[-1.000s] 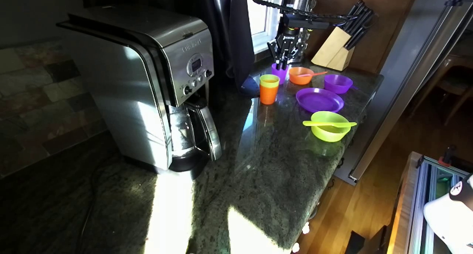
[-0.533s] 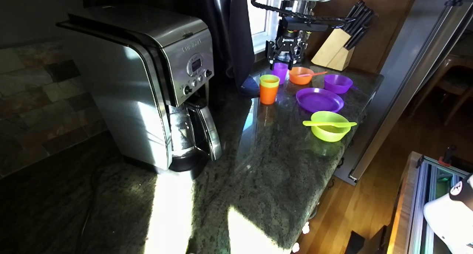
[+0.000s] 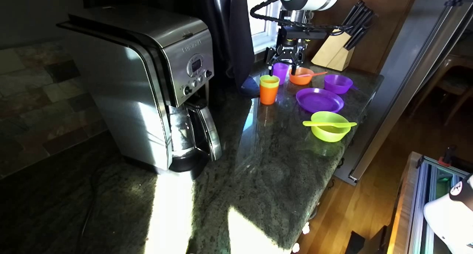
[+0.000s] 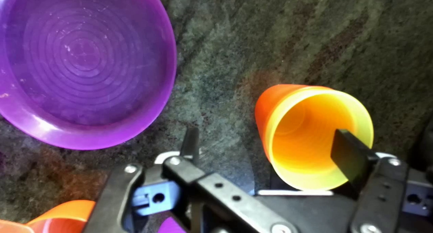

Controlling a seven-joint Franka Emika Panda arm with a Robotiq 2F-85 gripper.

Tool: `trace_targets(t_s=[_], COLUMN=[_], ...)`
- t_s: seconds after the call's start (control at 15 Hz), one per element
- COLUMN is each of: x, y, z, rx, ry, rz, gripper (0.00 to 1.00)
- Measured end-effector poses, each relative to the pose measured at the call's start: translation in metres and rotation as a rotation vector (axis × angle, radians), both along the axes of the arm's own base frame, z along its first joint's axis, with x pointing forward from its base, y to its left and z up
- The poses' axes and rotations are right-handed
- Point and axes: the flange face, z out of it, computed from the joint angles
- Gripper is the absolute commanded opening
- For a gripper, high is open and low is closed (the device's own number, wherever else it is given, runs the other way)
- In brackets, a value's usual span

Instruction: Put the 3 cups into one another

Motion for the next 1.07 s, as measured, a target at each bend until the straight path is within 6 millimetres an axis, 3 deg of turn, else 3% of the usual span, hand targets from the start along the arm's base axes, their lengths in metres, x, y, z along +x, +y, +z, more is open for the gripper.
trace_targets(t_s=[0.27,0.4,0.53,0.67,1.07], x=[-0.004,-0.006,-0.006,-0.006,-0.004], y=[-0.003,-0.003,-0.003,-0.003,-0.003], z=[-0.013,-0.018,-0.023,-0.027,-0.034], rx=[0.002,0.004,0.004,0.005,0.003], ry=[0.024,0.033,0.040,0.045,0.044], rz=[-0.006,-0.007,-0.007,-0.007,-0.009], gripper=[1.00,0.94,0.71,0.53,0.08])
